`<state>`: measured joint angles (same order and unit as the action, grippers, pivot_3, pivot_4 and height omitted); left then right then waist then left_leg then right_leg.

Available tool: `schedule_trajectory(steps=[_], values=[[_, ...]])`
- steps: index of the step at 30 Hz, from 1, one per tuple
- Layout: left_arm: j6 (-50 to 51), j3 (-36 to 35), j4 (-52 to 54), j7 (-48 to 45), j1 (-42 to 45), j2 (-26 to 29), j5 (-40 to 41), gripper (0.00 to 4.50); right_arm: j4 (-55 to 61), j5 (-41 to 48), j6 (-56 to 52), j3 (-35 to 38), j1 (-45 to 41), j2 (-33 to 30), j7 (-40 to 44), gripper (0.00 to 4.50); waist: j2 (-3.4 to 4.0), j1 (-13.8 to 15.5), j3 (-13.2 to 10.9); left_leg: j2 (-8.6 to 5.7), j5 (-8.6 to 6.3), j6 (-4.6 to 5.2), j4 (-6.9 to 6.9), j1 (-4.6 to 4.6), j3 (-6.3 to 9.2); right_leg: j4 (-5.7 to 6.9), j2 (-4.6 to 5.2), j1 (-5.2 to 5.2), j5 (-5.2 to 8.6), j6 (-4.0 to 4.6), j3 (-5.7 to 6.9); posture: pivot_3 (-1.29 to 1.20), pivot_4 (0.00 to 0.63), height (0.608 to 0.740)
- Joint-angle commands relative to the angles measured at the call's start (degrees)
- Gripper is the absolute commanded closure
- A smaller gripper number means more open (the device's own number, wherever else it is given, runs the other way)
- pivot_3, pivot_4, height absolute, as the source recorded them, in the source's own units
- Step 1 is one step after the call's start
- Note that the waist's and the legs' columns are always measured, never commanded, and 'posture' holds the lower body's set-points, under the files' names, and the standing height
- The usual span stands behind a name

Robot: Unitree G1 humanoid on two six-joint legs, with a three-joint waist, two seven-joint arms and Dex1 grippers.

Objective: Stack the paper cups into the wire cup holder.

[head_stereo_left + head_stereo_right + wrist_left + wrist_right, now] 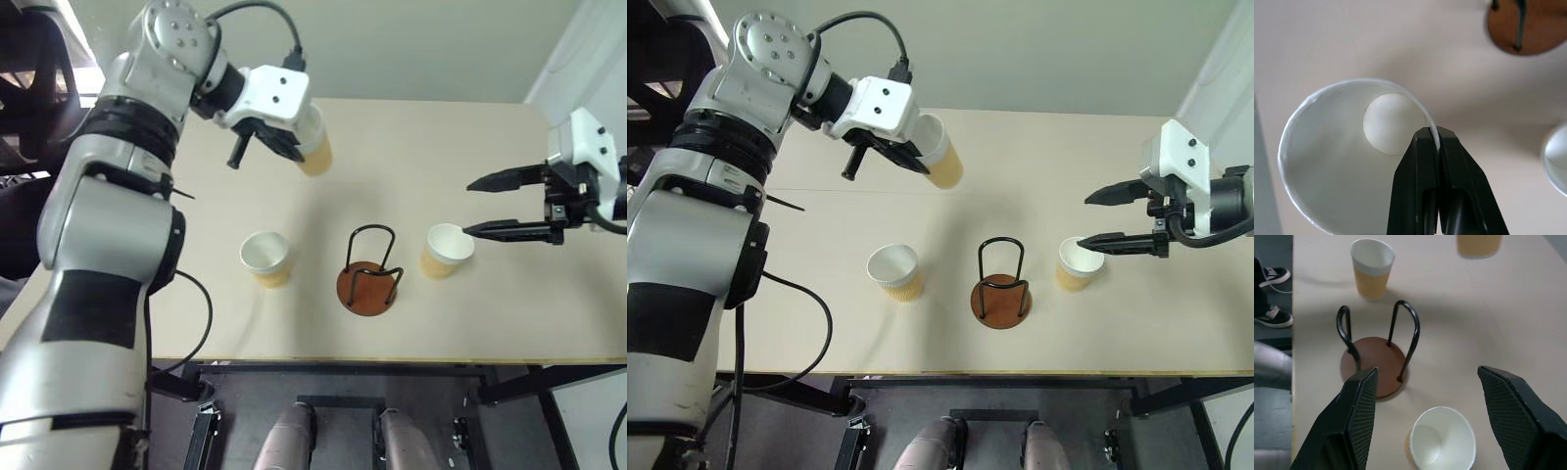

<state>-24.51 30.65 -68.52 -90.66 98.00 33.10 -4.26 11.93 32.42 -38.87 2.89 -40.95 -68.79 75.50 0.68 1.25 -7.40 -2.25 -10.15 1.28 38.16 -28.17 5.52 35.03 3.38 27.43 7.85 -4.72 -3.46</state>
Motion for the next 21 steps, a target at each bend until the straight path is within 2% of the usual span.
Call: schedule_trajectory(steps=[1, 5, 9, 12, 21], values=[[4.12, 8.93, 10.7, -1.84, 0.81, 3.48, 13.7, 4.48, 1.1, 1.76, -1.22, 3.71, 0.22, -2.51, 1.67, 1.22, -0.02, 0.06, -0.01, 0.09, -0.04, 0.01, 0.07, -0.08, 0.08, -0.03, 0.22, 0.01, -0.01, -0.02, -0.22, 0.0, 0.15, 0.74], [11.79, 19.0, 24.41, -1.84, 0.45, 8.73, 29.59, 4.48, 1.49, 2.77, -2.49, 4.06, 1.3, -4.3, 3.27, 1.22, -0.02, -0.05, 0.01, 0.12, -0.16, 0.01, 0.13, -0.05, -0.07, 0.03, -0.01, 0.01, 0.03, -0.11, 0.04, 0.0, 0.15, 0.74], [16.28, 25.15, 33.68, -1.84, 1.27, 12.87, 39.58, 4.48, 1.69, 3.98, -4.77, 4.07, 1.4, -6.14, 4.5, 1.22, 0.01, -0.01, 0.01, 0.11, -0.19, 0.04, 0.26, -0.01, -0.16, 0.05, -0.01, -0.06, 0.02, -0.17, -0.04, 0.0, 0.15, 0.74], [17.81, 27.96, 38.47, -1.84, 1.61, 14.92, 43.59, 4.48, 1.5, 4.36, -5.43, 4.0, 1.23, -7.03, 5.11, 1.22, 0.05, 0.01, 0.0, 0.11, -0.18, 0.04, 0.41, 0.06, -0.07, 0.08, -0.04, -0.2, 0.0, -0.17, 0.04, 0.0, 0.15, 0.74], [18.43, 32.9, 46.31, -1.84, 1.17, 17.79, 48.14, 4.48, 0.8, 4.44, -6.15, 3.14, -0.09, -8.29, 6.61, 1.22, 0.16, 0.05, -0.01, 0.06, -0.17, 0.02, 0.82, 0.16, 0.36, 0.06, 0.01, -0.64, -0.05, -0.1, -0.09, 0.0, 0.15, 0.74]])
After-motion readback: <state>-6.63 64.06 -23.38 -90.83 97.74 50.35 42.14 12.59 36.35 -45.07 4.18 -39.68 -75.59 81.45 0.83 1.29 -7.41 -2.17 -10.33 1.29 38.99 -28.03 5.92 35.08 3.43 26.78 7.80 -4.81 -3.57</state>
